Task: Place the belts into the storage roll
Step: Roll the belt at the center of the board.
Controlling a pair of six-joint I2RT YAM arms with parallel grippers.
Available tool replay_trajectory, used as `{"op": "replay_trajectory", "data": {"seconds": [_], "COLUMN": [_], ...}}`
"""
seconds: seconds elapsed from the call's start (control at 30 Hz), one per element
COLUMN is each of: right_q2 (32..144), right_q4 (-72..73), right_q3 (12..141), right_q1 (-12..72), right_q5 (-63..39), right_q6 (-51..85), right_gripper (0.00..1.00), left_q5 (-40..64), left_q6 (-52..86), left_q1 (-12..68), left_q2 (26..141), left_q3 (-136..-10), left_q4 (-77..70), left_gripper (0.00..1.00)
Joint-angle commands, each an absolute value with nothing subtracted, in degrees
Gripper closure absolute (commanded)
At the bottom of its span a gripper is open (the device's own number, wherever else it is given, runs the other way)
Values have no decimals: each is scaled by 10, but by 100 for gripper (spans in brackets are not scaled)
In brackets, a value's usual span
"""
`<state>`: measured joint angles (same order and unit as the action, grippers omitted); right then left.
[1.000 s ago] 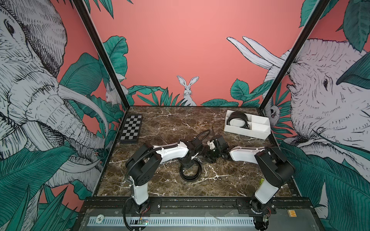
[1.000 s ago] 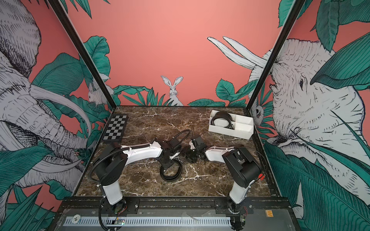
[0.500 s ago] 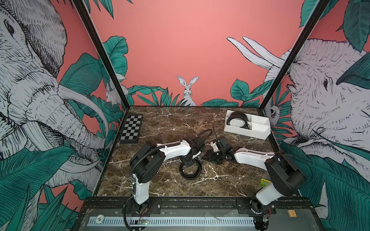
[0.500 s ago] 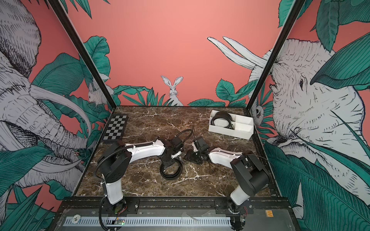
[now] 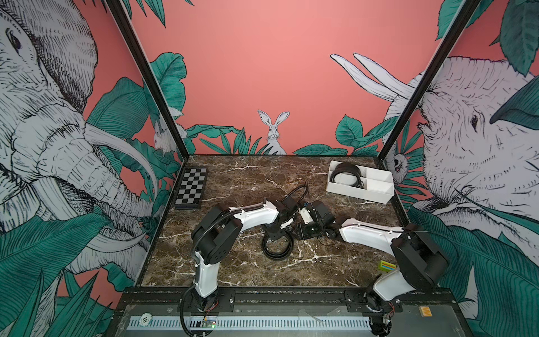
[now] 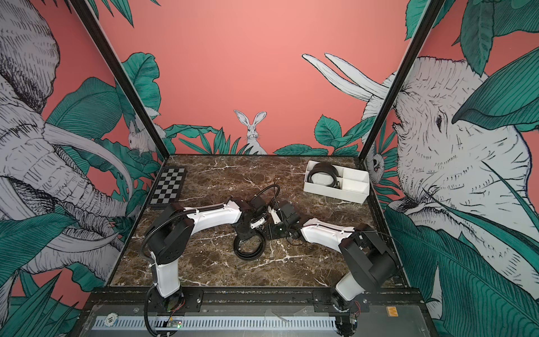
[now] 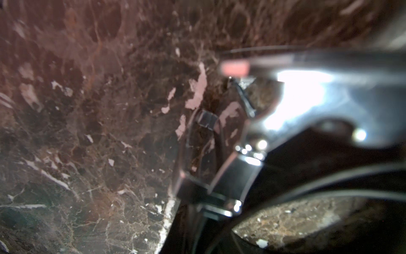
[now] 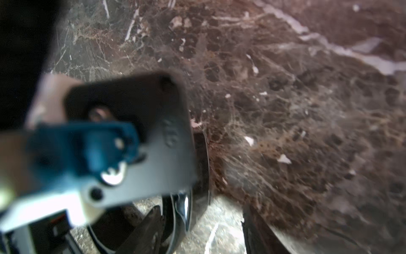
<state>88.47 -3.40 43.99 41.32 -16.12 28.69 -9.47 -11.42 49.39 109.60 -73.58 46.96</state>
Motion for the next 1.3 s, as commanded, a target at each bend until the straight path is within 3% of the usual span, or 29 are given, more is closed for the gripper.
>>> {"op": "replay_trajectory", "data": {"seconds": [0.0, 0.3, 0.7, 1.07, 1.27], "right_q2": [890, 932, 873, 900, 950], "right_q4": [12, 45, 100, 133, 101], "right_q3": [438, 445, 396, 386, 396], "right_q1": [416, 417, 422, 427, 427], "right_q5": [-122, -129, -129, -157, -140], "right_q6": [297, 315, 336, 342, 355], "right_gripper": [46, 54, 50, 50, 58], "left_q5": [-109, -105, -99, -101, -99], "left_q6": [-127, -124, -126, -125, -123], "left_q1": [487, 485, 484, 483, 483], "left_q2": [1113, 1110, 1112, 1109, 1106], "left_q3": [-738, -733, -729, -728, -723], "left_q4": [401, 395, 396, 398, 398], "left_gripper": [100, 100, 100, 100, 100]}}
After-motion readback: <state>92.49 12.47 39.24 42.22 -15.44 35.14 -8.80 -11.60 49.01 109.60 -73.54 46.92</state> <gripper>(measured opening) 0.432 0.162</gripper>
